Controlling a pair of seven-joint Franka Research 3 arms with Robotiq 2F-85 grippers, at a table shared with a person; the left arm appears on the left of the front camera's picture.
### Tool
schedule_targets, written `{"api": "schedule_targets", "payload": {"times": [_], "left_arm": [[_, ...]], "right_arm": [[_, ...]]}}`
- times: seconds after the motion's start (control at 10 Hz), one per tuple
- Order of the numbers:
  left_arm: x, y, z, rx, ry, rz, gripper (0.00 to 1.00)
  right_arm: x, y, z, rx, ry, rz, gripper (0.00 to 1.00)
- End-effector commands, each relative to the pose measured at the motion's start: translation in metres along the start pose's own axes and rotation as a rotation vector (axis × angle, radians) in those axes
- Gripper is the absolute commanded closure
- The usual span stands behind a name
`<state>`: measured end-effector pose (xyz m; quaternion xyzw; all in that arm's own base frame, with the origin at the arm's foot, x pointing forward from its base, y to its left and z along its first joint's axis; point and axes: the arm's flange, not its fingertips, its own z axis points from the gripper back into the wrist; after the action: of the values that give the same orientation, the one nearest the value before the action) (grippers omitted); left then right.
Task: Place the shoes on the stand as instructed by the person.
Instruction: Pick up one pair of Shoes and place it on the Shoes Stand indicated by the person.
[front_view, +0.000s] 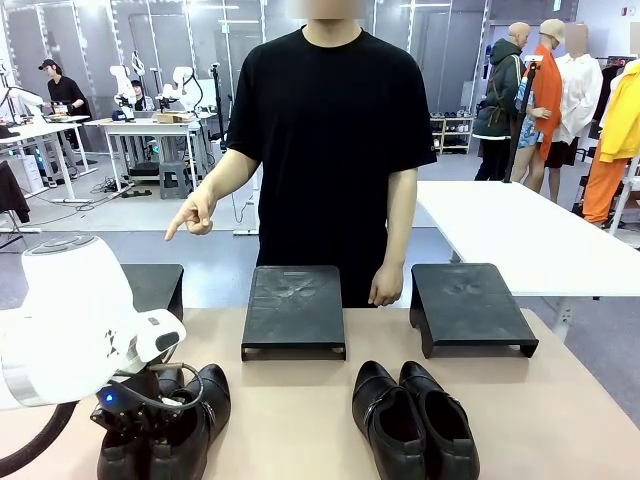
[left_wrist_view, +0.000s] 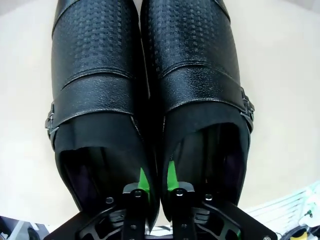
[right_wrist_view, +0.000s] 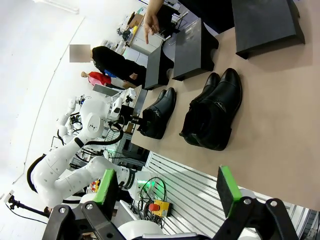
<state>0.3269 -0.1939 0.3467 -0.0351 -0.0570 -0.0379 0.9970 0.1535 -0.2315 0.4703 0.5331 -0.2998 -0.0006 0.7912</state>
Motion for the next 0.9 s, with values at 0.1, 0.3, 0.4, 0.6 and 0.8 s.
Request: {"api": "schedule_targets", "payload": {"times": [0.1, 0.3, 0.4, 0.6, 0.8], "left_arm": [[-0.040, 0.021, 0.003, -0.005, -0.001, -0.019, 1.00], [-0.042, 0.024, 0.046, -0.018, -0.015, -0.036, 1.00], [-0.042, 0.031, 0.078, -0.021, -0.014, -0.060, 1.00], [-0.037, 0.062, 0.137, -0.038, -0.055, -0.120, 1.00], [-0.027, 0.094, 0.169, -0.048, -0.096, -0.140, 1.00]], "right_arm": [[0.001, 0.001, 0.001, 0.005, -0.009, 0.022, 0.00], [0.001, 0.001, 0.001, 0.005, -0.009, 0.022, 0.00], [0.001, 0.001, 0.001, 0.005, -0.009, 0.022, 0.00], [0.001, 0.001, 0.001, 0.005, -0.009, 0.022, 0.00], [0.001, 0.001, 0.001, 0.005, -0.009, 0.022, 0.00]]}}
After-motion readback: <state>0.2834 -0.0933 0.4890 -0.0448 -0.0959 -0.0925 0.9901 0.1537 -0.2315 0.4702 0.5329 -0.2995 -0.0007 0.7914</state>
